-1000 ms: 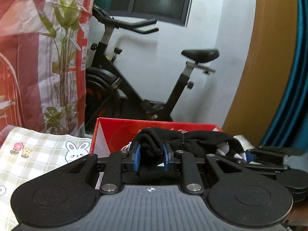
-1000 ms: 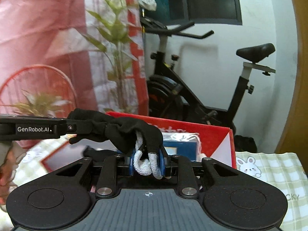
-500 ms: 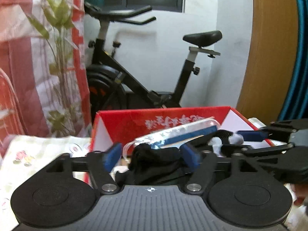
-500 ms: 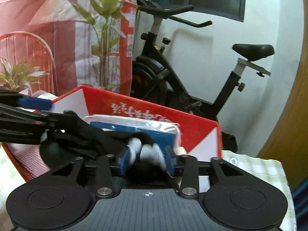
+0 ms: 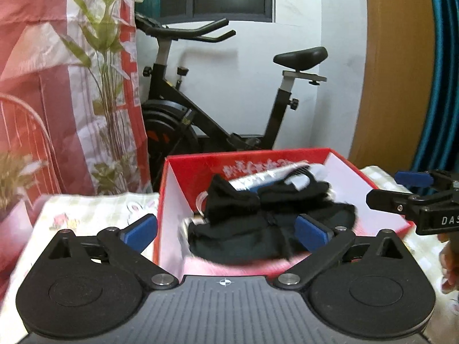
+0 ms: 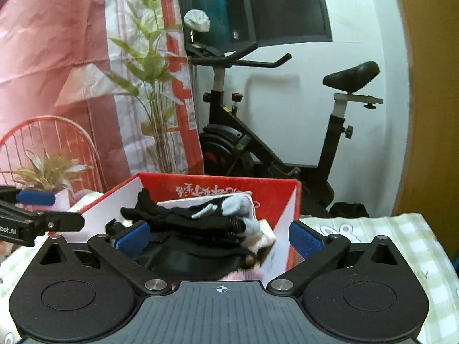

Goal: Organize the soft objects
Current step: 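Open both tools to drop the glove into the red box, then move both tools to the clear bag of mint-green cables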

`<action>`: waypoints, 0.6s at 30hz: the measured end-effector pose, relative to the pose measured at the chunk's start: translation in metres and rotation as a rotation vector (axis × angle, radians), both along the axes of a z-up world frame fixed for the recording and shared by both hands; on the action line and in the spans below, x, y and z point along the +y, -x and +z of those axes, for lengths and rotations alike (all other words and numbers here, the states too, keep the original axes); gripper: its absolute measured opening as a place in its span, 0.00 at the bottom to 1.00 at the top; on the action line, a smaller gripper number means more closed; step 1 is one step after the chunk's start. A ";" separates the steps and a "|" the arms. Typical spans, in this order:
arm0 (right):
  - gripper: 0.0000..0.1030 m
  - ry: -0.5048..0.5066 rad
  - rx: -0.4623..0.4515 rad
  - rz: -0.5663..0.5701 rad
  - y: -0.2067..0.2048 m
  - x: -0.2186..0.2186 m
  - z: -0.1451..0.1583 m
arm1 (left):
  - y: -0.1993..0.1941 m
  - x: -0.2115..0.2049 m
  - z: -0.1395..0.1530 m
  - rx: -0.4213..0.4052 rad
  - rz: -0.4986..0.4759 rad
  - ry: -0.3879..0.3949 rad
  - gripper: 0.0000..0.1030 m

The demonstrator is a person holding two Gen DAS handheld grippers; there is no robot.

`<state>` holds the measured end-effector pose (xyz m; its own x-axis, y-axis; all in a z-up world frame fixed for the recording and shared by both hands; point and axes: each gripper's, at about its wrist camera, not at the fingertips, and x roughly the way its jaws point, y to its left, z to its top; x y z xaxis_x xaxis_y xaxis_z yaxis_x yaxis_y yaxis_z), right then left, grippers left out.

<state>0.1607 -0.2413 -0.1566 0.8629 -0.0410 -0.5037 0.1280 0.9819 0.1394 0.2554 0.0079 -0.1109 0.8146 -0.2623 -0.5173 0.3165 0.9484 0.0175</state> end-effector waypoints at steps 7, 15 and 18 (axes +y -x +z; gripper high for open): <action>1.00 0.044 0.051 0.045 0.044 0.007 -0.011 | 0.038 0.002 -0.018 0.074 0.008 0.050 1.00; 1.00 0.027 0.185 0.108 0.074 0.037 -0.055 | 0.063 -0.001 -0.066 0.214 -0.019 0.085 1.00; 1.00 0.009 0.206 0.114 0.079 0.047 -0.069 | 0.067 -0.001 -0.082 0.261 -0.016 0.099 1.00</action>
